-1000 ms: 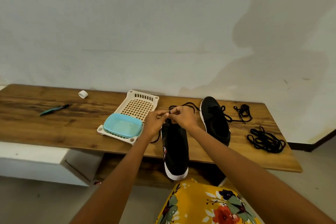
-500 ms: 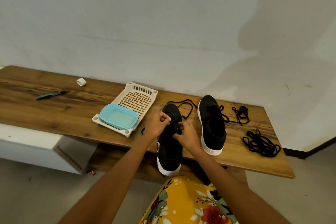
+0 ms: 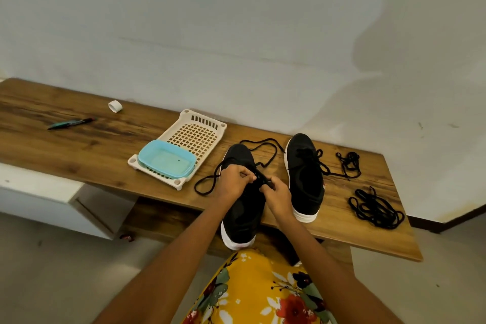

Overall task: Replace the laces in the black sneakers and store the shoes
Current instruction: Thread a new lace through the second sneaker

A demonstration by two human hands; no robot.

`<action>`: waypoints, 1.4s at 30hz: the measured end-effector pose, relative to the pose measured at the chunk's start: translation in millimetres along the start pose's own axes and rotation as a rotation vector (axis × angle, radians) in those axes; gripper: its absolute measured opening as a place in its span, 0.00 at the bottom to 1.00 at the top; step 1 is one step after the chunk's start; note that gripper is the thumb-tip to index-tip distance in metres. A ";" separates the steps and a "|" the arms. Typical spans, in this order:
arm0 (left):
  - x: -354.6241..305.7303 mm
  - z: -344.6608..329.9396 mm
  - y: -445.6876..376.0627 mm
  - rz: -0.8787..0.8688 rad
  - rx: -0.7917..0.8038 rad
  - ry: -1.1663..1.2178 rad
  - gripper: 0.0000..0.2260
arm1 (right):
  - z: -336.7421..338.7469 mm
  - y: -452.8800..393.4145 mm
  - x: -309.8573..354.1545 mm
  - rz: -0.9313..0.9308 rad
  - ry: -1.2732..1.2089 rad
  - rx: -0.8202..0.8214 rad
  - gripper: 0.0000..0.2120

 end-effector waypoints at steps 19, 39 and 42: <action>-3.9 6.8 -2.3 -0.069 0.052 0.072 0.12 | -4.7 -1.5 -3.4 -0.152 -0.362 0.156 0.10; -22.7 7.4 -17.0 -0.145 0.358 -0.285 0.11 | 62.5 -70.8 96.1 0.049 -0.434 -0.003 0.09; -40.5 9.9 -19.4 -0.192 0.275 -0.328 0.11 | 94.9 -85.1 145.0 0.139 -0.607 -0.106 0.07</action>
Point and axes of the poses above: each hand's wrist, its own y-axis away from the middle knuckle, its own z-axis out of the back of the hand, x = y × z, the point moved 7 cm from there along -y, towards the middle knuckle, and after that the axes turned 8 degrees about z, right-handed, at the moved point
